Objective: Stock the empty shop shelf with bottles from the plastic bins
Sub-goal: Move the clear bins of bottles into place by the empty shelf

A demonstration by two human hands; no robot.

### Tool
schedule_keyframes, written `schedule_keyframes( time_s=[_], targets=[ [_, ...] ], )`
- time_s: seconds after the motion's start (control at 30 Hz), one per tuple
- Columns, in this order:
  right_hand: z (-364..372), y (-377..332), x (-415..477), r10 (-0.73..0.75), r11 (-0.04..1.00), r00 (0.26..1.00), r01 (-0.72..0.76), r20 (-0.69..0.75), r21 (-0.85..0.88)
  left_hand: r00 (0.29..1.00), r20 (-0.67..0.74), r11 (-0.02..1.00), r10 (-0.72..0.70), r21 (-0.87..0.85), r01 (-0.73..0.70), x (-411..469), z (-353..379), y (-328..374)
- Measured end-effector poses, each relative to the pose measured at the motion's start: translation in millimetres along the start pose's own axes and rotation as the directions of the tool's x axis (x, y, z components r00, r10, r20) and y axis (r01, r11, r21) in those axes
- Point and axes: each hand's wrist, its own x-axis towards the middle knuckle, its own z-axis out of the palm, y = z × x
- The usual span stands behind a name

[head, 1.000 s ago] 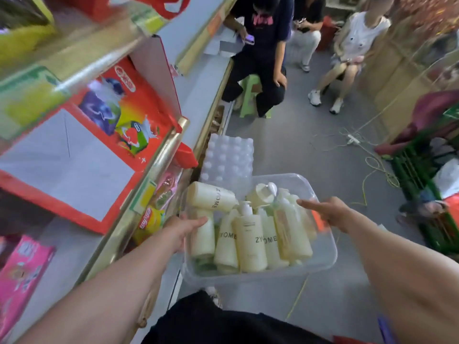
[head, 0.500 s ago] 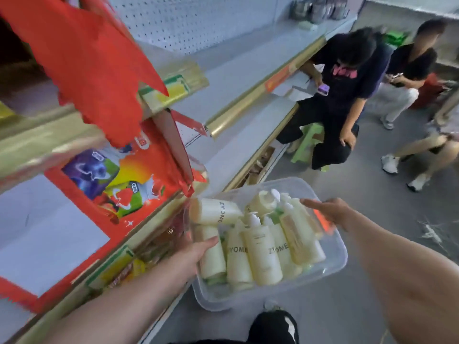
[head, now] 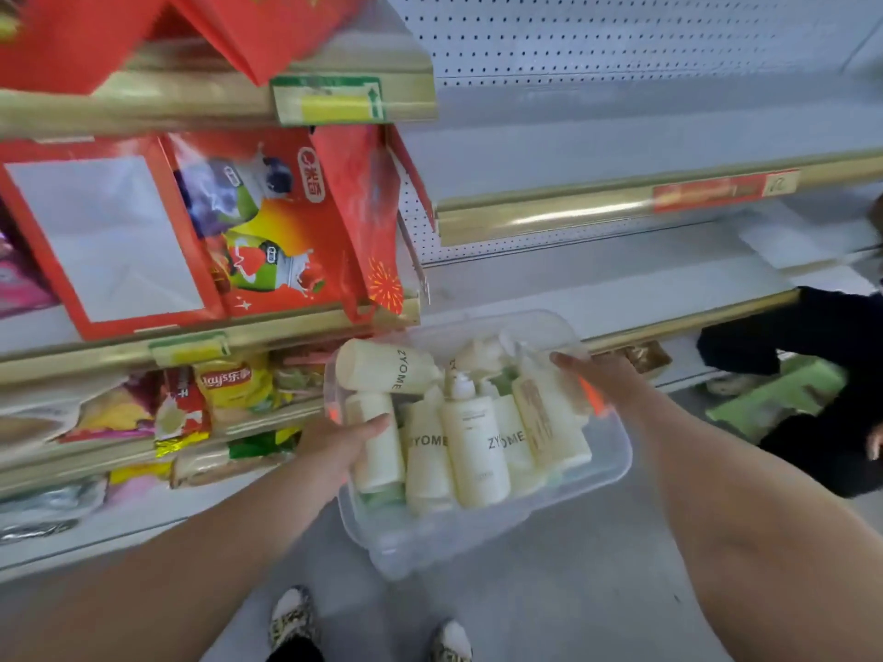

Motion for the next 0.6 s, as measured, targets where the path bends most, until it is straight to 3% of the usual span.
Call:
schedule_keyframes(
  time_s=[0.3, 0.47, 0.6],
  targets=[
    [12.6, -1.0, 31.2, -0.03, 1.0, 0.995, 0.03, 0.098, 0.002, 0.989, -0.148, 0.984, 0.019, 0.178, 0.008, -2.9, 10.4, -15.7],
    [14.7, -1.1, 20.6, -0.134, 0.966, 0.987, 0.149, 0.084, -0.209, 0.978, -0.197, 0.962, 0.075, 0.272, -0.019, -8.5, 10.0, -23.8],
    [20.4, -8.7, -2.7, -0.143, 0.929, 0.99, 0.134, -0.001, -0.344, 0.969, -0.203, 0.916, 0.143, 0.397, -0.052, -23.1, 5.4, -32.0]
  ],
)
